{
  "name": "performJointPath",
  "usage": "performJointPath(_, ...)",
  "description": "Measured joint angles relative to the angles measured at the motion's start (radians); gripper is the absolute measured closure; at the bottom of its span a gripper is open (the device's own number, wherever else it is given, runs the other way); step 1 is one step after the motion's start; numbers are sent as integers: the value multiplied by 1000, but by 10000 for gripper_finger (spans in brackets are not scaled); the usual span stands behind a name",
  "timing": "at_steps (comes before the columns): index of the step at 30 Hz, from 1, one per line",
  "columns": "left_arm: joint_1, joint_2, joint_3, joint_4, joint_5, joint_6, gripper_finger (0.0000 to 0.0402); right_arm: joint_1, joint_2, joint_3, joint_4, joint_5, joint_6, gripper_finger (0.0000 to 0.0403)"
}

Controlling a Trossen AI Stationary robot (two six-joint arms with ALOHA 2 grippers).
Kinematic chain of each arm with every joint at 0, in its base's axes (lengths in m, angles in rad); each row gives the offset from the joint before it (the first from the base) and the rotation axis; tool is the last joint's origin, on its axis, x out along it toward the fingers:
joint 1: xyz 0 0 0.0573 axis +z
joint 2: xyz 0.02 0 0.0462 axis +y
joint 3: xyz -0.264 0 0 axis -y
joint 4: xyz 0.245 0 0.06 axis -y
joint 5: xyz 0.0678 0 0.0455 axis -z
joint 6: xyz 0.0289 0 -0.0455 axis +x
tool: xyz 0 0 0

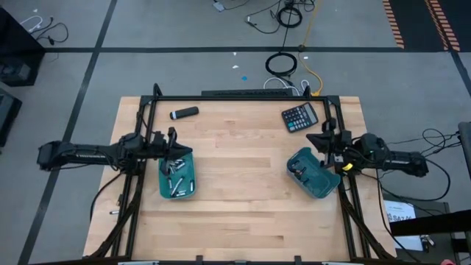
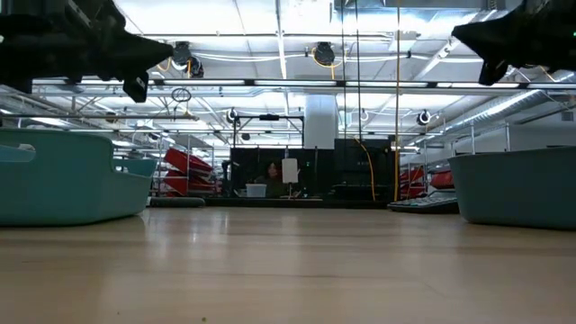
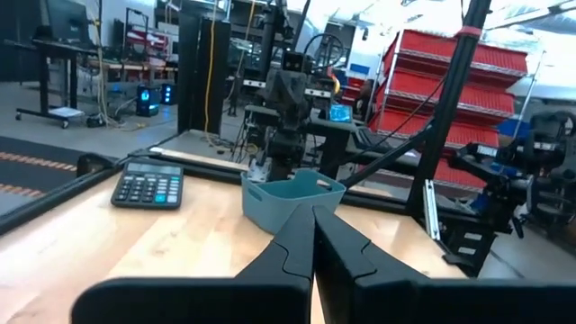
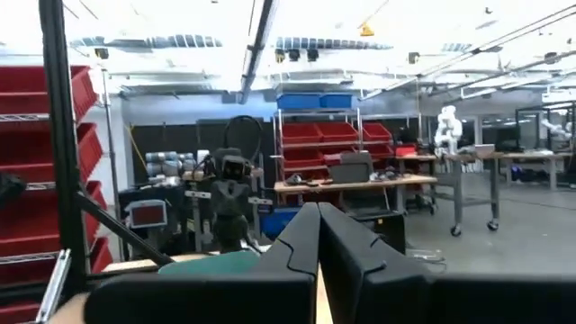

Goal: Sort batteries
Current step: Return to Home Position

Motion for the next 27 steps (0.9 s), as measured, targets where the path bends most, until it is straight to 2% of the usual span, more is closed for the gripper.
performJointPath(5, 43, 0, -27, 36, 44, -35, 396, -47, 1, -77, 123, -50, 12, 403)
performJointPath(12, 85, 0, -84, 152, 98, -72, 396, -120, 1, -81, 128, -129, 38, 403)
performJointPath(19, 94, 0, -89, 164, 117, -75, 397, -150, 1, -81, 111, -125, -5, 403)
performJointPath(22, 94, 0, -89, 160, 99, -59, 395, -150, 1, -81, 112, -99, -53, 403)
performJointPath(27, 94, 1, -89, 146, -31, -49, 374, -150, 1, -80, 66, 45, -91, 403)
